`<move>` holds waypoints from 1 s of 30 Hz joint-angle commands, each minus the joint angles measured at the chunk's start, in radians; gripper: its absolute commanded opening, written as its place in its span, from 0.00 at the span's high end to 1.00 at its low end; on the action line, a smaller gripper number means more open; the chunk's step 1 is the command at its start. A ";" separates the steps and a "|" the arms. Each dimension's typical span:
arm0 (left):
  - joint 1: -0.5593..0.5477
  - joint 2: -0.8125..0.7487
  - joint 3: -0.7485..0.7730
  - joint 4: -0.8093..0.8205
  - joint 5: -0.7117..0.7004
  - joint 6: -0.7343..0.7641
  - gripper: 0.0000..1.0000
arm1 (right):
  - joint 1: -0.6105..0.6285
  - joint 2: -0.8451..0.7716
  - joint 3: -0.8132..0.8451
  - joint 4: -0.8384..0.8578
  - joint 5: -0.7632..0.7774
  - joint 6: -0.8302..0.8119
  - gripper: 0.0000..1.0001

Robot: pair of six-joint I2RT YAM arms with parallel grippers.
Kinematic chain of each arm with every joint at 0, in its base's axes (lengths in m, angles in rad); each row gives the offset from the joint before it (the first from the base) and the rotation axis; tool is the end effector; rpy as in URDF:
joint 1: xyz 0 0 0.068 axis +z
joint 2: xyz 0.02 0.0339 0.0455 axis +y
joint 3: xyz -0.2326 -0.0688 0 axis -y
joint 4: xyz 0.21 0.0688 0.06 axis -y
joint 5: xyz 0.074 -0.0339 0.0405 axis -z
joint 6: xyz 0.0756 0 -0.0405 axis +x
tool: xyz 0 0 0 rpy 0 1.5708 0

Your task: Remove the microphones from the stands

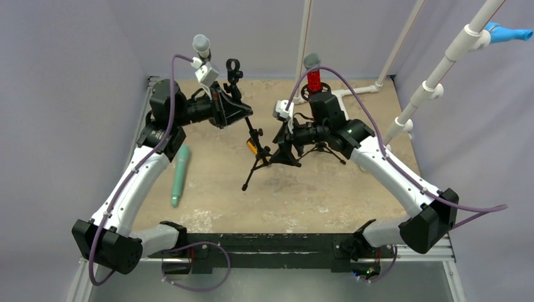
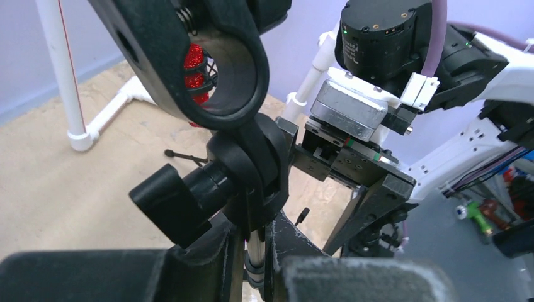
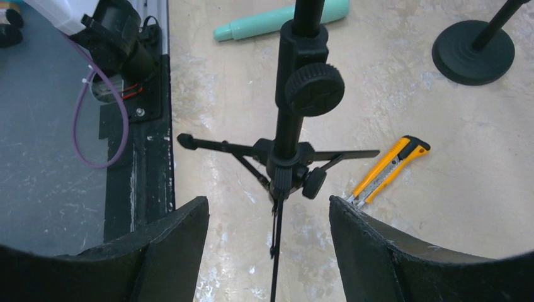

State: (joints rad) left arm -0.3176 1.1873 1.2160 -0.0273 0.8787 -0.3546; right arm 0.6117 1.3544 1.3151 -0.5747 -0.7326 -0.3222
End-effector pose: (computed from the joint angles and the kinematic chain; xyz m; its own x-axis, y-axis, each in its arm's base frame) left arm 0.2321 -0.1376 0.3954 -0.3219 -0.1274 -0.9382 0.8733 0.3429 -0.3462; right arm 0.2073 0.2072 0.3174 -0.1705 -0.4072 -0.8973 -0.9788 0.1748 0.1067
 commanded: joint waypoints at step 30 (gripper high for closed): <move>-0.050 -0.039 -0.002 0.011 -0.023 -0.132 1.00 | -0.007 0.094 0.259 0.074 -0.146 0.181 0.33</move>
State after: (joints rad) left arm -0.3405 1.1812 1.2144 -0.0891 0.8299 -0.4934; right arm 0.6079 1.4239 1.5173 -0.5320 -0.8188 -0.2173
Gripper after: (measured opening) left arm 0.094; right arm 0.670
